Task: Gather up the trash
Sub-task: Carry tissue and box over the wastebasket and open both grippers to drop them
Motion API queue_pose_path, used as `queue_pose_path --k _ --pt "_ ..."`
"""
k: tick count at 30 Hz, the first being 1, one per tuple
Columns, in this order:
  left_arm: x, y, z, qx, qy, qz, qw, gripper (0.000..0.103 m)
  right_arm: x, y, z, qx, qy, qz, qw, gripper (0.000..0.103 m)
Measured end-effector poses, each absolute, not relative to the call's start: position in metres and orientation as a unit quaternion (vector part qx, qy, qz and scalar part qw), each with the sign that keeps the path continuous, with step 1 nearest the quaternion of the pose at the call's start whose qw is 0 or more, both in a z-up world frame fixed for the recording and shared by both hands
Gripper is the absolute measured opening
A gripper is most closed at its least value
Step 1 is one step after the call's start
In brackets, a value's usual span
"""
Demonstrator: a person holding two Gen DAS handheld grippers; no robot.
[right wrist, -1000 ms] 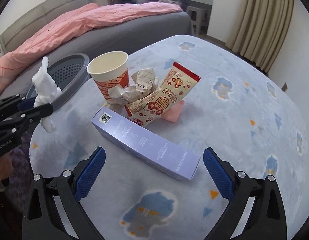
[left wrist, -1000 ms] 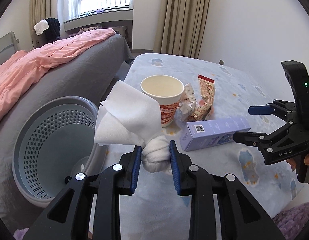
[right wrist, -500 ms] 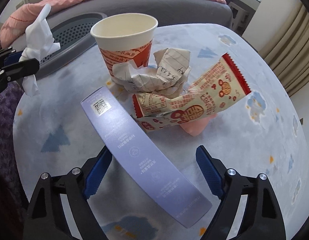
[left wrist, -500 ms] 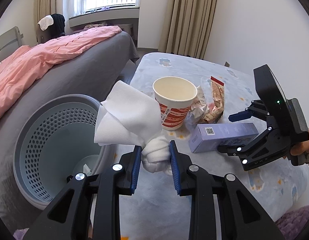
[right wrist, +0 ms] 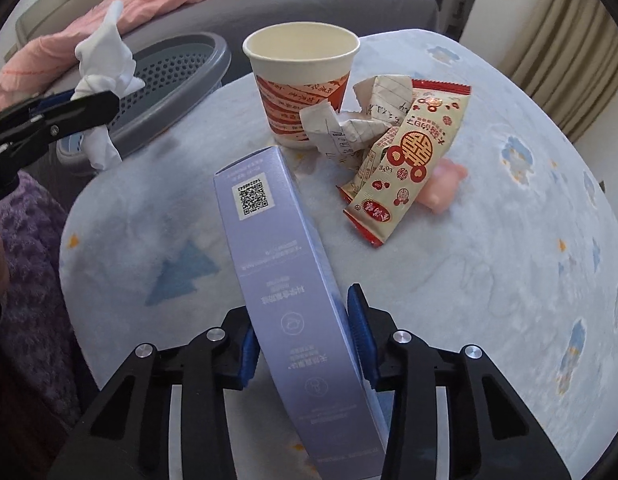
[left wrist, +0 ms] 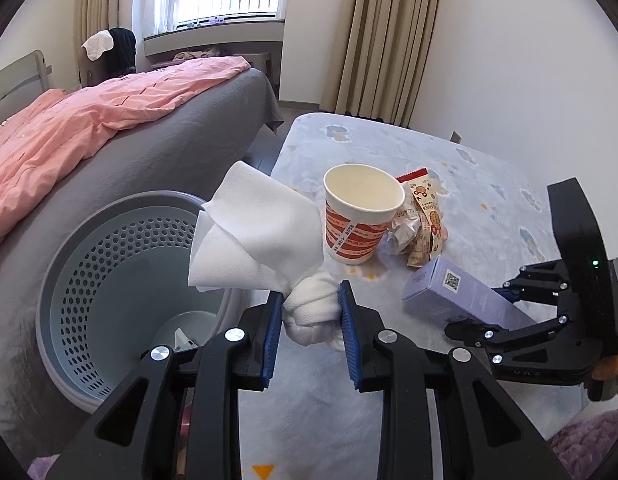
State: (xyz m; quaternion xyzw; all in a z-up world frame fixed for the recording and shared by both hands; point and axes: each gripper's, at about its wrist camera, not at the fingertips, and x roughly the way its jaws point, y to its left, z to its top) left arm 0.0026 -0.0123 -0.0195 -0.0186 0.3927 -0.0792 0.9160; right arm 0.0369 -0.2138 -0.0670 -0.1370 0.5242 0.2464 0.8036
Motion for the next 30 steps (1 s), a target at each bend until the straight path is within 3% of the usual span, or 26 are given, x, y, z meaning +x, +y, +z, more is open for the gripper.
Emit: queue_pose_path --k 10,30 --pt "-0.013 0.021 0.002 -0.006 0.372 -0.055 0.927 0.027 0.018 -0.196 -0.023 0.033 0.472 0.214 0.854 0.037" --pt "0.025 0.146 0.015 0.005 0.379 0.020 0.925 0.027 0.073 -0.052 0.015 0.075 0.424 0.274 0.860 0.037"
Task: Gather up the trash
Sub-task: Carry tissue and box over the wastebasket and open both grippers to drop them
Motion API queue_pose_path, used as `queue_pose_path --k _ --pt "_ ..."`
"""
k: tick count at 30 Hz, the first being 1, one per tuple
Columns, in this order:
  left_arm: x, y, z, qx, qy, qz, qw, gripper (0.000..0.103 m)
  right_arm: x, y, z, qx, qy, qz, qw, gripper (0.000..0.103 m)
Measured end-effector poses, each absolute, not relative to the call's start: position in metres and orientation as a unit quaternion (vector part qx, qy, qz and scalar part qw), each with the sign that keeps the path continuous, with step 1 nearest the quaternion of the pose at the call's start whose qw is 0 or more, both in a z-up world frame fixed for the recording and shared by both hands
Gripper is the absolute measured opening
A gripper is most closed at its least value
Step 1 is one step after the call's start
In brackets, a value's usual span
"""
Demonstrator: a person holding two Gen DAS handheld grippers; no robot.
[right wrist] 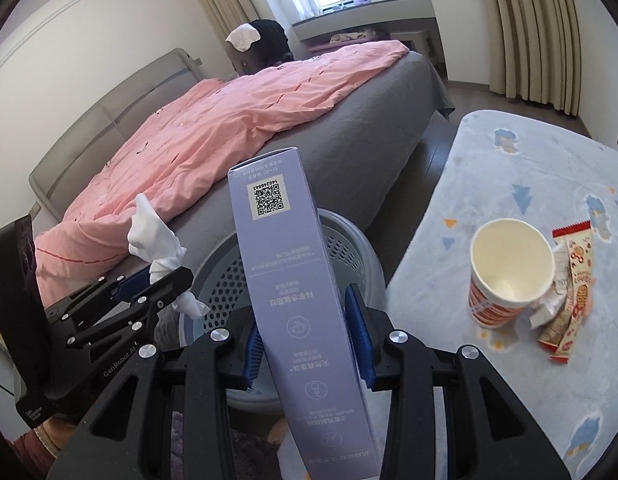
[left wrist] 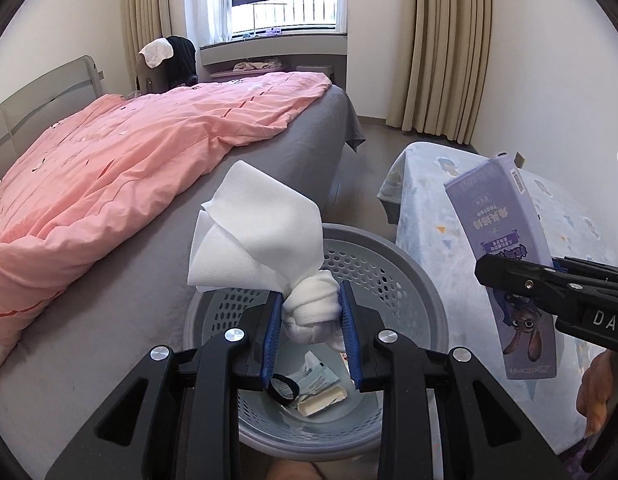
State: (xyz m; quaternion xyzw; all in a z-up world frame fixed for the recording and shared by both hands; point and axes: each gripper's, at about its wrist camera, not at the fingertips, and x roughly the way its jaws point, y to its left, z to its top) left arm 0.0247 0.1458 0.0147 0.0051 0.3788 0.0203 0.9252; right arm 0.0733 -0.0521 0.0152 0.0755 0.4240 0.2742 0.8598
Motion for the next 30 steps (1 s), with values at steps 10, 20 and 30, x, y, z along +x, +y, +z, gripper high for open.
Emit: queue_pose_path --k 10,20,30 --pt "0.045 0.166 -0.009 -0.004 0.410 0.037 0.911 0.027 0.110 -0.012 -0.010 0.088 0.451 0.281 0.843 0.037" --pt "0.054 0.175 -0.024 -0.013 0.431 0.047 0.901 0.027 0.125 -0.005 -0.032 0.099 0.477 0.284 0.826 0.037" --pt "0.054 0.186 -0.027 -0.024 0.435 0.059 0.898 0.028 0.125 0.003 -0.036 0.089 0.483 0.290 0.821 0.039"
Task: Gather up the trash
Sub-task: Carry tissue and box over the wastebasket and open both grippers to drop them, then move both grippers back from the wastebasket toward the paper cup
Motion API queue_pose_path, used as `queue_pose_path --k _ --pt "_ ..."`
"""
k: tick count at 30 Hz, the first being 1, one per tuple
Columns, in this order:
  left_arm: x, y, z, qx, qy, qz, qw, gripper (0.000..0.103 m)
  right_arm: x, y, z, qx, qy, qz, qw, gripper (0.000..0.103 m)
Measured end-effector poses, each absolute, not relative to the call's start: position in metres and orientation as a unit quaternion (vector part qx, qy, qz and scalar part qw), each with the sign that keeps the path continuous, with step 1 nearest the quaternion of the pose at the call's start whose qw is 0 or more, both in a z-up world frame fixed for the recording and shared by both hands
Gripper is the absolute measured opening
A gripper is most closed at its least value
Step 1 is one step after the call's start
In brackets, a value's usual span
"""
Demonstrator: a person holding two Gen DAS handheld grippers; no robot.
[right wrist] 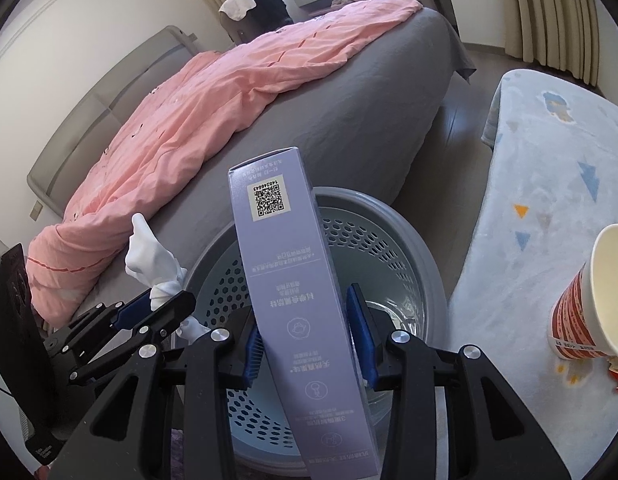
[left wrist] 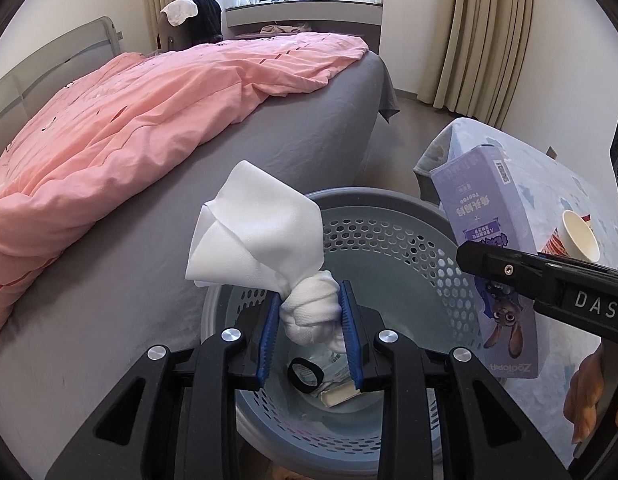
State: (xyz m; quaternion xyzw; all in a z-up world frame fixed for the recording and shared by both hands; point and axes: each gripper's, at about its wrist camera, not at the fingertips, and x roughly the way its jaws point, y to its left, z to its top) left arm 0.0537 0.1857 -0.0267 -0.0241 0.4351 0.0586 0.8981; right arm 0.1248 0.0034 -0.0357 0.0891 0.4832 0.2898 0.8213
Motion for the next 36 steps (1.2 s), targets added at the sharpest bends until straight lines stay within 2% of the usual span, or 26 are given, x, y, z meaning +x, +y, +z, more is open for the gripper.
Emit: queue_pose_path --k 5,7,10,21,36 --pt "0.054 0.188 -0.027 -0.024 0.436 0.063 0.897 0.036 0.124 0.003 -0.035 0.088 0.482 0.291 0.822 0.042" --pt "0.052 0.190 -0.025 -0.027 0.433 0.067 0.899 0.047 0.122 0.000 -0.032 0.087 0.473 0.287 0.828 0.054" --pt "0.050 0.192 -0.022 -0.026 0.423 0.073 0.903 0.058 0.121 -0.001 -0.029 0.086 0.468 0.285 0.832 0.057" --pt "0.049 0.195 -0.020 -0.028 0.420 0.079 0.903 0.063 0.121 -0.002 -0.025 0.084 0.464 0.281 0.836 0.057" --pt "0.049 0.195 -0.018 -0.030 0.418 0.080 0.904 0.065 0.117 -0.009 -0.021 0.083 0.458 0.276 0.841 0.062"
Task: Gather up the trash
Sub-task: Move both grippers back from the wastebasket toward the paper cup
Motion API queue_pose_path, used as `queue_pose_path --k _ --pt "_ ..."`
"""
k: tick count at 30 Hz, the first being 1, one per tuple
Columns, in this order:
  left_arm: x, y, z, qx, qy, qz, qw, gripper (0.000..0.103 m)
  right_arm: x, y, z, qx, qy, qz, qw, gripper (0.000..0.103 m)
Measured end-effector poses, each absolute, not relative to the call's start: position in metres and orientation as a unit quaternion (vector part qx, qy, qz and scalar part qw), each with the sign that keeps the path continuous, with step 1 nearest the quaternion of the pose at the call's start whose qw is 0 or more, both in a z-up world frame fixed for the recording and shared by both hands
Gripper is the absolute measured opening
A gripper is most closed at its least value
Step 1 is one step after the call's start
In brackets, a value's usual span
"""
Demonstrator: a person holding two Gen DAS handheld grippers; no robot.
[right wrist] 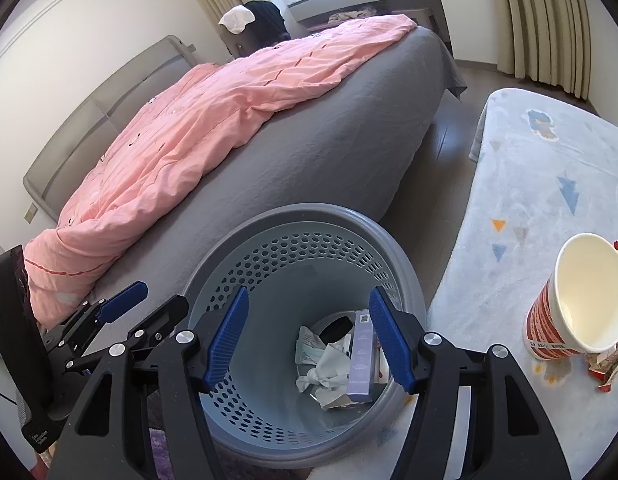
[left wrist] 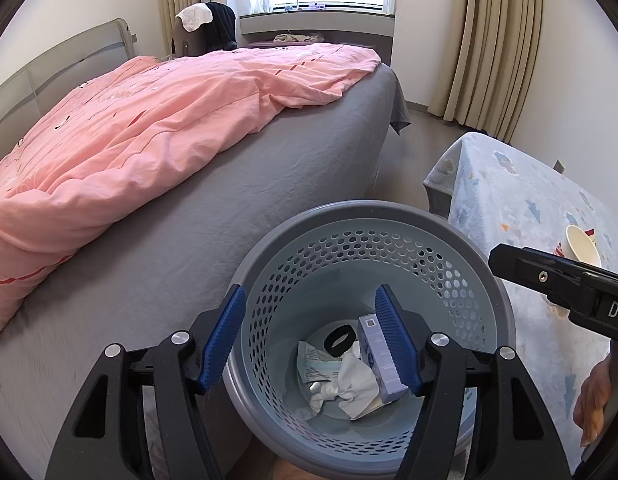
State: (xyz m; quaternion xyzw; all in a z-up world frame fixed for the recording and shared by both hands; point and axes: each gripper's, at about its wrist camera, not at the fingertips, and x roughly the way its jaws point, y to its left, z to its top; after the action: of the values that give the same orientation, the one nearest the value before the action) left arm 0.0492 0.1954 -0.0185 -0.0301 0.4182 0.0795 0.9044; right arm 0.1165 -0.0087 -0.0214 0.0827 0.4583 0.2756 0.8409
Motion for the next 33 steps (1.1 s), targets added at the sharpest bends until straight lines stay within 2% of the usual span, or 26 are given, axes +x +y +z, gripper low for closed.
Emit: queue_pose_path --k 33 --pt "0.050 0.129 0.001 -0.036 0.386 0.023 0.921 0.069 0.085 -0.099 -0.010 0.089 0.441 0.189 0.873 0.071"
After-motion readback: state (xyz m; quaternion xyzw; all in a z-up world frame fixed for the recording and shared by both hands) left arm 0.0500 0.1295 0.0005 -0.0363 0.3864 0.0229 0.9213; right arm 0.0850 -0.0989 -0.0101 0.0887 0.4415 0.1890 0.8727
